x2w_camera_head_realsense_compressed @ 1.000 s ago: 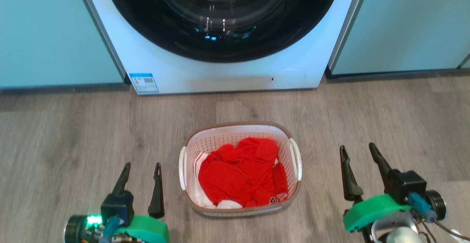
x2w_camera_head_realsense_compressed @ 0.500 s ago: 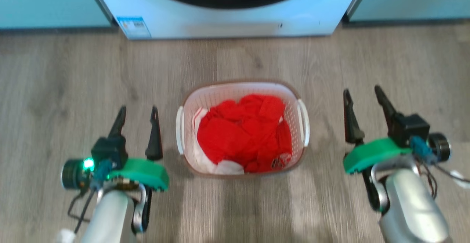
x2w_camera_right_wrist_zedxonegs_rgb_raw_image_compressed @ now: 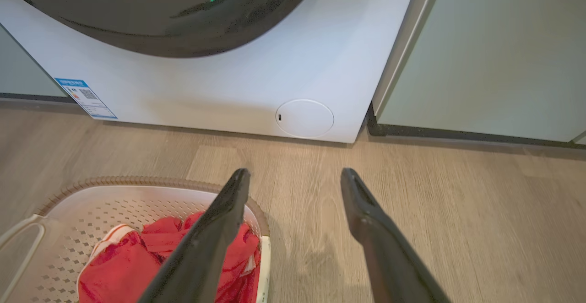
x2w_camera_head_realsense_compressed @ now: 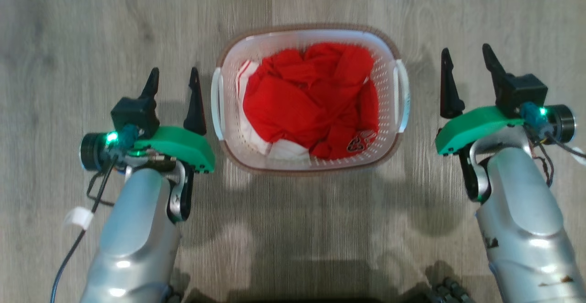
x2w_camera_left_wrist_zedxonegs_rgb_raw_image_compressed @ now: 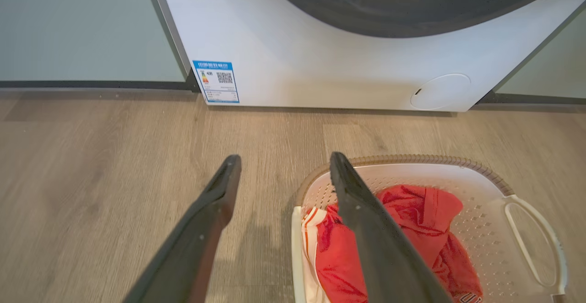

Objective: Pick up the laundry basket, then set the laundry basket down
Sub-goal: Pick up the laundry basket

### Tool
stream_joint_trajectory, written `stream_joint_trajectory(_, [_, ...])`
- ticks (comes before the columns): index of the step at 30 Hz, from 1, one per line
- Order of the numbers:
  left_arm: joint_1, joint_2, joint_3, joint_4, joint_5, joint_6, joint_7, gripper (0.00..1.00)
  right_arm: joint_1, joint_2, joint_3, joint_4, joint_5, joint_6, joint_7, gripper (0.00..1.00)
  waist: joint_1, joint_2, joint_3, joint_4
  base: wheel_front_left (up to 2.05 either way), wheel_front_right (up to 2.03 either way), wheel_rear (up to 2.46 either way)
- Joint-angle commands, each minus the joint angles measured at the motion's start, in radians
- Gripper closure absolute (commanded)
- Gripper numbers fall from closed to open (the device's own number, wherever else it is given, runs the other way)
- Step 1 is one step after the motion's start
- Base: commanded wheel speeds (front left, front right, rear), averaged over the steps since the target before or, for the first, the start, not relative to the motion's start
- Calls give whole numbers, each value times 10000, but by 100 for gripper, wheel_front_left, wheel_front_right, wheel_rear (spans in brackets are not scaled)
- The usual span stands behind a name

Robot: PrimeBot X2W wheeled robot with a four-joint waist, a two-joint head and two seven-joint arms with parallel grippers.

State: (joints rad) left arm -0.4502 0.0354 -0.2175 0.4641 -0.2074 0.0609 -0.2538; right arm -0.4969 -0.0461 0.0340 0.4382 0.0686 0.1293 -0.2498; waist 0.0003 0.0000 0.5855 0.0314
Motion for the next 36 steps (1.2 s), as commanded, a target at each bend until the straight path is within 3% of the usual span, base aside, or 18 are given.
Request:
stream_joint_trajectory(1, [-247, 149, 174, 52, -127, -30, -80, 0, -197, -41, 139, 41, -138, 14, -120, 0, -3, 0, 727, 126, 0, 0, 0])
stream_joint_trajectory(15, [-1301, 149, -736, 1819, -1014, -318, -80, 0, -1143, -41, 33, 2077, -192, 14, -120, 0, -3, 0, 1833, 352, 0, 0, 0])
stream_joint_trajectory(36, [-3101, 149, -2118, 4080, -1524, -604, -80, 0, -1897, -41, 349, 2835, -62, 14, -120, 0, -3, 0, 3206, 514, 0, 0, 0])
